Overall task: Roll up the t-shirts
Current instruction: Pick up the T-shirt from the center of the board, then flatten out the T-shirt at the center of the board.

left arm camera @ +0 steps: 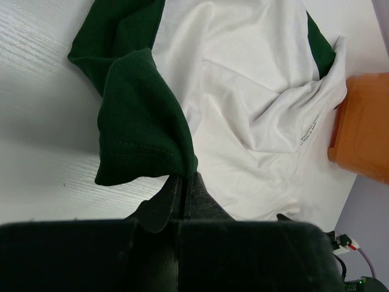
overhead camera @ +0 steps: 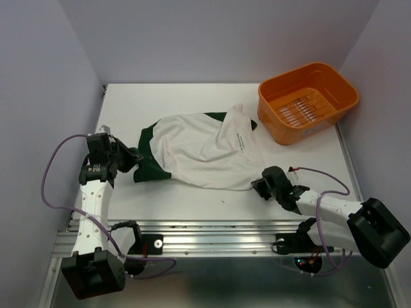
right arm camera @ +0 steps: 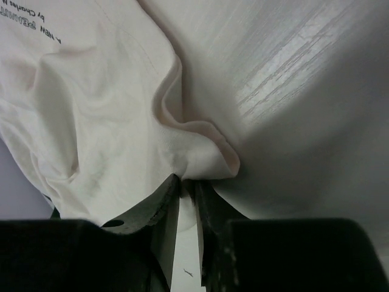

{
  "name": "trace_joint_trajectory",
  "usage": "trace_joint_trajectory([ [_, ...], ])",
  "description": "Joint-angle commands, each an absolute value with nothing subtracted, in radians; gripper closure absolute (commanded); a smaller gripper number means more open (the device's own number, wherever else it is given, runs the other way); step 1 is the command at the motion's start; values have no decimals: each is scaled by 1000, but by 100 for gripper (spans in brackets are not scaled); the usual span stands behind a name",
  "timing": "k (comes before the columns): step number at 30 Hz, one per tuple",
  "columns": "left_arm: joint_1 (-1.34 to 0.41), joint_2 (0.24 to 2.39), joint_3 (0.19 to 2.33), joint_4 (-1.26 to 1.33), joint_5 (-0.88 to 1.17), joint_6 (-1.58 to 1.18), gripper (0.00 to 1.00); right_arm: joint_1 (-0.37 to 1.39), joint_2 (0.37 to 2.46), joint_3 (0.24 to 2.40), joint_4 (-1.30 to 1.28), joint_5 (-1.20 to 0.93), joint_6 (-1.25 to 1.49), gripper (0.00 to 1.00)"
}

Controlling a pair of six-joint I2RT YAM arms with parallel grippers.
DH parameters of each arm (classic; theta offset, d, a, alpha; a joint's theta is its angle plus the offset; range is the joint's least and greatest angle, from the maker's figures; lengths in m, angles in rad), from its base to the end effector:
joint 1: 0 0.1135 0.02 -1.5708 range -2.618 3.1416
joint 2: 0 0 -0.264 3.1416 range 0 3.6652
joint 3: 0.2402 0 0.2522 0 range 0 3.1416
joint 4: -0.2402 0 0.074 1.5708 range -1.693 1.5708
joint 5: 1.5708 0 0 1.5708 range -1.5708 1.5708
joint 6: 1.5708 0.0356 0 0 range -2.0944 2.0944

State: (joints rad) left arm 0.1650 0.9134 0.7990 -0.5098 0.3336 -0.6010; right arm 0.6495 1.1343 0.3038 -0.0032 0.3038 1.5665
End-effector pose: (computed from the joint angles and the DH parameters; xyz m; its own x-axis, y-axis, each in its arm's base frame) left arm 0.1955 0.0207 0.2912 -0.5359 -0.6309 -0.5610 -0.2378 0.7504 -0.6167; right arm 0.1581 0.1067 0.1324 -0.4195 0.8796 -0.2244 0.5879 0.4516 0.6712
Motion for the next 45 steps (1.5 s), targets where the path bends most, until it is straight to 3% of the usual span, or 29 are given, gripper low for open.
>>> trace_joint_trajectory([
  [1, 161, 914, 838, -469, 345, -589, 100, 655, 1157, 305, -22, 376, 1551, 84],
  [3, 161, 916, 839, -471, 345, -591, 100, 655, 1166, 321, -21, 385, 1534, 91],
  [4, 161, 914, 839, -471, 344, -591, 100, 655, 1173, 340, -21, 388, 1514, 99],
  [5, 163, 913, 842, -474, 341, -588, 100, 655, 1173, 353, -21, 390, 1502, 99],
  [11, 163, 942, 903, -479, 336, -594, 100, 655, 1109, 477, -52, 454, 1329, 99],
  [23, 163, 1097, 1484, -451, 285, -604, 100, 646, 1091, 1164, -273, 581, 752, 99],
  [34, 166, 1204, 1960, -426, 213, -598, 100, 646, 1069, 1583, -423, 453, 428, 99],
  [45, 187, 1252, 2361, -462, 115, -571, 100, 646, 1108, 2000, -607, 262, 318, 99],
])
